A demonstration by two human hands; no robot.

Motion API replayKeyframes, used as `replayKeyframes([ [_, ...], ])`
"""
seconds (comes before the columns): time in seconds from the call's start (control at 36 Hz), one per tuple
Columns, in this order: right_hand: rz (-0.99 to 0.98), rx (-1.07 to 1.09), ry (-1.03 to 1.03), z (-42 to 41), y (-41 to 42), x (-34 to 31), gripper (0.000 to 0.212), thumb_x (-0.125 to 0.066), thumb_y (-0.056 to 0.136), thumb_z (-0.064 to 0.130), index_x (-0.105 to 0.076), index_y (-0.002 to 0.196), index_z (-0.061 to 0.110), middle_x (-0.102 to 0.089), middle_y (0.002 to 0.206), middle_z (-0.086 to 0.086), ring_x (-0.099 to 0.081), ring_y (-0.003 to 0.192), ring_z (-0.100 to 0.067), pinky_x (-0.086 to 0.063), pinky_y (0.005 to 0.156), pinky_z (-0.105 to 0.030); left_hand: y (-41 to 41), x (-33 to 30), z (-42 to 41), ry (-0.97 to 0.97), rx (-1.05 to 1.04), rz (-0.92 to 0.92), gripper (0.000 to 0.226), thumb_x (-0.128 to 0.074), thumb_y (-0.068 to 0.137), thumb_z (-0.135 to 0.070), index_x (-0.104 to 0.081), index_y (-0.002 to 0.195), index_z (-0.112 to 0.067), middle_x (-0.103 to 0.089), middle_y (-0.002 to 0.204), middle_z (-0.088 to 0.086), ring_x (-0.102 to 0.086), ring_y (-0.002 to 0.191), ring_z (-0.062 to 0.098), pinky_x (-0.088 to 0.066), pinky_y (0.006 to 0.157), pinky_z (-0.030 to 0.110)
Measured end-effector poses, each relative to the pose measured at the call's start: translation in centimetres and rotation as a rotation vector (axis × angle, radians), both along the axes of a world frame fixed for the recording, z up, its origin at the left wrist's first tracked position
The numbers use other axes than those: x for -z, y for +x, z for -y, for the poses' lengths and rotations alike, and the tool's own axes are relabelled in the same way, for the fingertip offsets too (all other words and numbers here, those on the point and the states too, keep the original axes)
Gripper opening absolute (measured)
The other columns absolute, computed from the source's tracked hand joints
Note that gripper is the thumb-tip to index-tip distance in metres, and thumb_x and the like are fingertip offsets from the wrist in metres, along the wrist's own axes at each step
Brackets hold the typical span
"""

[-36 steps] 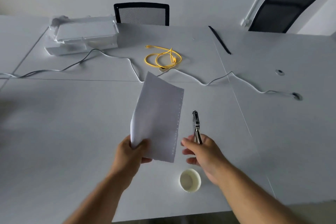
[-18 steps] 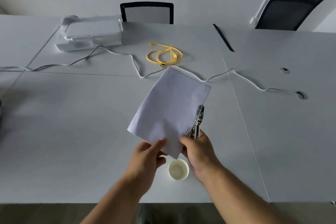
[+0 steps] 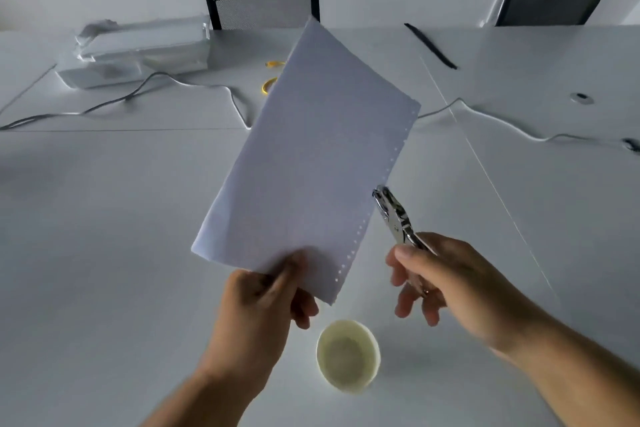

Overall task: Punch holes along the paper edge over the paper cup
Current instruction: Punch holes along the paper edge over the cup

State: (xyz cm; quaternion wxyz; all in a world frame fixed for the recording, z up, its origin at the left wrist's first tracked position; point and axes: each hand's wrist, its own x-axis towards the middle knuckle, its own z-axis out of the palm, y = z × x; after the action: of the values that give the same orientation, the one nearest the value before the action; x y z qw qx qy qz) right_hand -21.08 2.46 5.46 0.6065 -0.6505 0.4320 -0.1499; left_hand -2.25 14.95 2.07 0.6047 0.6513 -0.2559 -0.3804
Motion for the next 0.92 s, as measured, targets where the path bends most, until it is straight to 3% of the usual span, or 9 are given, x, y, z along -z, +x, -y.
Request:
replayKeyframes([
  [0.08,0.039,-0.037,-0.028,0.9,-0.8,1.2,0.047,-0.061,0.080,0.047,-0.069,0.091,0.002,-0.064,0.071,-0.007,-0.072,0.064,-0.034,-0.042,0.047,-0.034,0.6,1.8,0.6,-0.097,-0.016,-0.065,0.043,-0.058,0.096,-0.017,-0.074,0.056,-0.012,-0.061,0.051,0.013,-0.049,0.047,0.025,-0.038,0.057,0.035],
  [0.17,0.049,-0.144,-0.092,0.8,-1.2,2.2,0.068,-0.075,0.061,0.074,-0.072,0.087,0.011,-0.065,0.072,-0.005,-0.073,0.064,-0.030,-0.047,0.047,-0.030,1.1,3.3,1.2,-0.169,-0.014,-0.012,0.043,-0.059,0.101,-0.012,-0.078,0.062,-0.011,-0.065,0.053,0.013,-0.054,0.047,0.024,-0.044,0.052,0.033],
  [0.22,0.043,-0.215,-0.118,0.7,-1.4,2.4,0.076,-0.072,0.054,0.085,-0.074,0.089,0.018,-0.067,0.075,-0.005,-0.073,0.068,-0.027,-0.050,0.052,-0.028,1.7,4.0,1.8,-0.216,-0.027,0.016,0.043,-0.056,0.103,-0.007,-0.077,0.066,-0.008,-0.067,0.054,0.010,-0.059,0.048,0.021,-0.050,0.048,0.029],
  [0.28,0.048,-0.220,-0.149,-0.1,-1.8,2.5,0.070,-0.073,0.059,0.081,-0.076,0.094,0.021,-0.071,0.079,-0.006,-0.073,0.071,-0.025,-0.052,0.054,-0.029,1.9,4.3,1.9,-0.272,-0.029,0.050,0.035,-0.057,0.103,-0.005,-0.076,0.073,-0.005,-0.068,0.054,0.007,-0.064,0.049,0.019,-0.055,0.049,0.028],
  [0.36,-0.001,-0.171,-0.186,-2.0,-2.6,2.5,0.045,-0.068,0.081,0.056,-0.075,0.106,0.020,-0.076,0.090,-0.011,-0.073,0.078,-0.022,-0.051,0.060,-0.032,1.8,4.4,1.3,-0.340,-0.027,0.073,0.028,-0.058,0.102,-0.004,-0.074,0.079,0.000,-0.068,0.053,0.006,-0.067,0.048,0.016,-0.059,0.052,0.027],
  [0.5,-0.071,-0.093,-0.143,-6.4,-4.1,1.6,0.024,-0.057,0.102,0.029,-0.071,0.112,0.013,-0.080,0.099,-0.017,-0.073,0.082,-0.021,-0.047,0.065,-0.036,-0.5,3.0,-2.3,-0.398,-0.016,0.072,0.026,-0.057,0.101,-0.002,-0.073,0.081,0.001,-0.069,0.053,0.006,-0.069,0.049,0.016,-0.061,0.054,0.029],
  [0.72,-0.159,-0.042,-0.264,-9.7,-4.2,1.8,0.035,-0.061,0.097,0.039,-0.072,0.097,0.006,-0.073,0.074,-0.005,-0.066,0.066,-0.018,-0.040,0.053,-0.029,-3.4,1.5,-5.0,-0.354,-0.025,0.169,0.024,-0.054,0.099,-0.001,-0.076,0.090,0.005,-0.076,0.063,0.009,-0.072,0.053,0.019,-0.063,0.057,0.033],
  [0.92,-0.166,-0.057,-0.246,-10.7,-4.7,2.1,0.037,-0.064,0.096,0.043,-0.072,0.094,0.007,-0.071,0.071,-0.006,-0.064,0.064,-0.020,-0.037,0.051,-0.029,-3.7,1.8,-6.3,-0.349,-0.063,0.185,0.024,-0.054,0.098,-0.003,-0.075,0.089,0.002,-0.072,0.058,0.004,-0.070,0.052,0.019,-0.062,0.059,0.034],
])
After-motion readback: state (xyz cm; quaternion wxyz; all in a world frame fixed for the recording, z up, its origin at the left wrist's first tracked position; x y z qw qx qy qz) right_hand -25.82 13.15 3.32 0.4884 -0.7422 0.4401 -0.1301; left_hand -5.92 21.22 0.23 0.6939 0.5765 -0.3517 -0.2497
